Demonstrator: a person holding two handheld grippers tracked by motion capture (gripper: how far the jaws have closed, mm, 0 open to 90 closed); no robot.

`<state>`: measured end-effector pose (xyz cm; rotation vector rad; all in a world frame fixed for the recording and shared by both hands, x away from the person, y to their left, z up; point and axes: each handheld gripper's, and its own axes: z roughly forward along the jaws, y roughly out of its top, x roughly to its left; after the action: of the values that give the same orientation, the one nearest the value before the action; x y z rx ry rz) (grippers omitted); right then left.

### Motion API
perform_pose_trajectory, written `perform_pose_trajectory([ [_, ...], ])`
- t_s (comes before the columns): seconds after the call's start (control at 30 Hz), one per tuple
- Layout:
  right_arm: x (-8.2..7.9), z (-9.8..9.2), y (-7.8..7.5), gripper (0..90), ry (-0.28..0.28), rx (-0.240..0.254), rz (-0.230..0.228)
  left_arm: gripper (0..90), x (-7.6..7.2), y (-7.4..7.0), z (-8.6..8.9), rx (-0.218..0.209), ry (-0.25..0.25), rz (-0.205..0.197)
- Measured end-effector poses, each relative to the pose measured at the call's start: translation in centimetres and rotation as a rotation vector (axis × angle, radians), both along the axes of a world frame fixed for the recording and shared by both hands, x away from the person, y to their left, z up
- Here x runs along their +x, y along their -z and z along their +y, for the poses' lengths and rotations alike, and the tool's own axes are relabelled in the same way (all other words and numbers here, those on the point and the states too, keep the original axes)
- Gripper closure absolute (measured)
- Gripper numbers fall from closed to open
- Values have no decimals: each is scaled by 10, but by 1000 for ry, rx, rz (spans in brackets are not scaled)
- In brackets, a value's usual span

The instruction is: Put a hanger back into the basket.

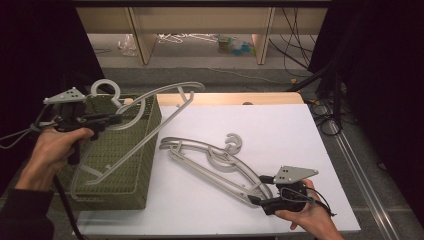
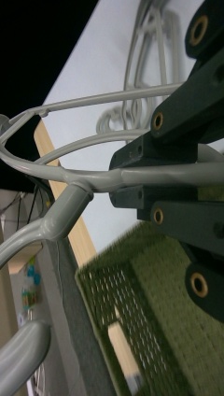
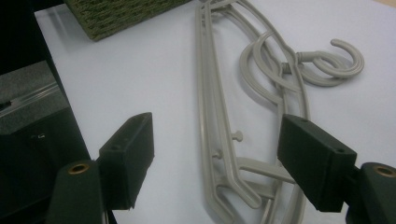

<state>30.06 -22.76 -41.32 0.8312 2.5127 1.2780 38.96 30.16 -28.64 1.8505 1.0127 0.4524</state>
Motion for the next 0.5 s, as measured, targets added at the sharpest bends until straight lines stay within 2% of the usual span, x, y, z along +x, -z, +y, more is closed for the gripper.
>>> perform_pose_trajectory([
  [0.07, 1, 0, 1, 282, -4, -2, -3, 812, 1, 2, 8, -1, -18, 4],
  [0.1, 1, 0, 1, 282, -3, -2, -5, 812, 3, 4, 16, 14, -28, -9],
  [0.13, 1, 0, 1, 282, -3, -2, -5, 812, 3, 4, 16, 14, -28, -9],
  [0.17, 1, 1, 2, 282, -3, -2, -1, 813, 5, 9, 27, -1, -49, 0],
  [0.23, 1, 1, 2, 282, -6, -3, 0, 813, 7, 10, 32, 3, -60, -2],
  [0.27, 1, 1, 2, 282, -10, -3, 2, 813, 9, 15, 41, 5, -72, -9],
  [0.5, 1, 2, 3, 282, -6, -4, 8, 813, 17, 25, 61, 44, -128, -11],
])
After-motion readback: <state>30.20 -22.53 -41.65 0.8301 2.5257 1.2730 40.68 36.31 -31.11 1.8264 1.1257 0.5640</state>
